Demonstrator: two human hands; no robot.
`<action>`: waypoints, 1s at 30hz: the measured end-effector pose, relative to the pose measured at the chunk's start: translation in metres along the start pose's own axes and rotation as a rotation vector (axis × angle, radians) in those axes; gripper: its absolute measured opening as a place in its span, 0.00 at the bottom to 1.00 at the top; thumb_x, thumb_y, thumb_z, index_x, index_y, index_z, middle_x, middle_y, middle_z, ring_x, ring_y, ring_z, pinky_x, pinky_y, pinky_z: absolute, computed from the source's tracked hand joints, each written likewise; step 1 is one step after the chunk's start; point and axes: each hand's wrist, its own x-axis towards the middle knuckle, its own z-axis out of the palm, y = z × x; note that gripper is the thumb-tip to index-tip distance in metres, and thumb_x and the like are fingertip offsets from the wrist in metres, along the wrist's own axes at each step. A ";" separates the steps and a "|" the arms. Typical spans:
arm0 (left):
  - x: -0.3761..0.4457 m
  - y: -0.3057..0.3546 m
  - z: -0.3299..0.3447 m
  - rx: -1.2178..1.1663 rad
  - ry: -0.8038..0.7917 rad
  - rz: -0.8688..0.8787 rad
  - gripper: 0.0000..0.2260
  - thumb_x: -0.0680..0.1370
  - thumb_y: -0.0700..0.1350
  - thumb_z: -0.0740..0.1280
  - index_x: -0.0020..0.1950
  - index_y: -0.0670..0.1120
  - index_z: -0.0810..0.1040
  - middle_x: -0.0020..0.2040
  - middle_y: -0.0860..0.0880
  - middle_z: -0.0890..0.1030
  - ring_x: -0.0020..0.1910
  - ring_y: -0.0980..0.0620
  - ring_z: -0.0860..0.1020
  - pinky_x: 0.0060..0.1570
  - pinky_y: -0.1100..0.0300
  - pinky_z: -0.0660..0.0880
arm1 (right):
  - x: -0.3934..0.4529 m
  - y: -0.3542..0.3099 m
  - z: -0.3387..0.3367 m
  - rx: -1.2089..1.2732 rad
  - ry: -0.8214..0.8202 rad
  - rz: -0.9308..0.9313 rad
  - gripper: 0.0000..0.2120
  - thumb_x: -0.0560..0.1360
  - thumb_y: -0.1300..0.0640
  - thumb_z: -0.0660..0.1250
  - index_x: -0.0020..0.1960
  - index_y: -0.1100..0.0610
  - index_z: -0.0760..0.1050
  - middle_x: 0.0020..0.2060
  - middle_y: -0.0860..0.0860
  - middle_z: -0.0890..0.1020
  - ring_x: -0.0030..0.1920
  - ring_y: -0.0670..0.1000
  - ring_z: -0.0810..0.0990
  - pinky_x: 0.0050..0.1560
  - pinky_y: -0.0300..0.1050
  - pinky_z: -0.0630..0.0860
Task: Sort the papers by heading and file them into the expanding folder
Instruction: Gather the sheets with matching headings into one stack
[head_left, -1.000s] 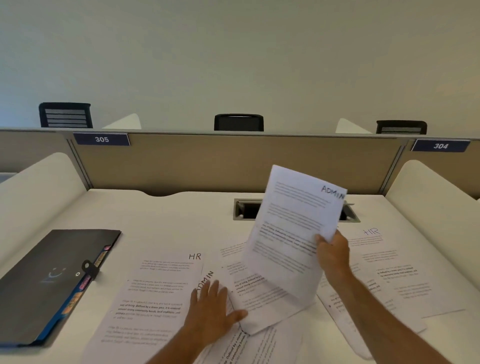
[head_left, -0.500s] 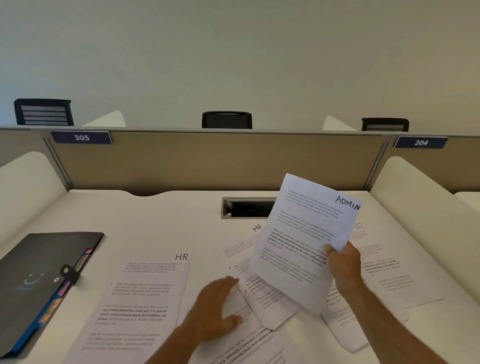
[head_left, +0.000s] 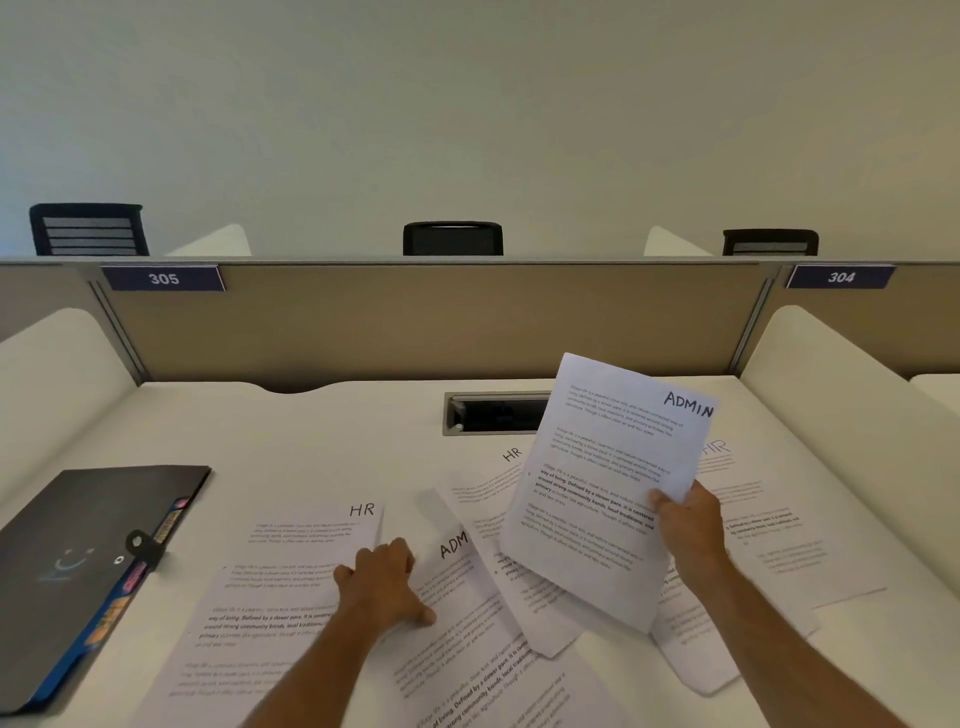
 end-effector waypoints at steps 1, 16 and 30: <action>0.000 0.001 -0.002 -0.038 0.005 0.023 0.25 0.63 0.57 0.77 0.54 0.56 0.68 0.50 0.57 0.77 0.52 0.54 0.75 0.56 0.53 0.69 | 0.000 -0.001 -0.001 -0.007 -0.004 -0.003 0.10 0.76 0.63 0.70 0.58 0.57 0.78 0.49 0.55 0.83 0.48 0.57 0.81 0.49 0.50 0.78; -0.030 0.022 -0.163 0.191 0.468 0.258 0.08 0.78 0.47 0.63 0.39 0.55 0.75 0.37 0.58 0.78 0.42 0.55 0.74 0.53 0.52 0.59 | -0.014 -0.026 0.003 -0.278 -0.071 -0.141 0.12 0.80 0.63 0.65 0.63 0.63 0.75 0.50 0.55 0.79 0.47 0.55 0.76 0.49 0.45 0.73; -0.051 0.087 -0.214 0.078 0.596 0.667 0.09 0.77 0.53 0.70 0.56 0.58 0.83 0.73 0.53 0.66 0.78 0.49 0.53 0.73 0.38 0.41 | -0.078 -0.075 0.049 0.057 -0.577 -0.217 0.05 0.78 0.57 0.68 0.51 0.49 0.82 0.45 0.48 0.87 0.44 0.50 0.87 0.44 0.50 0.85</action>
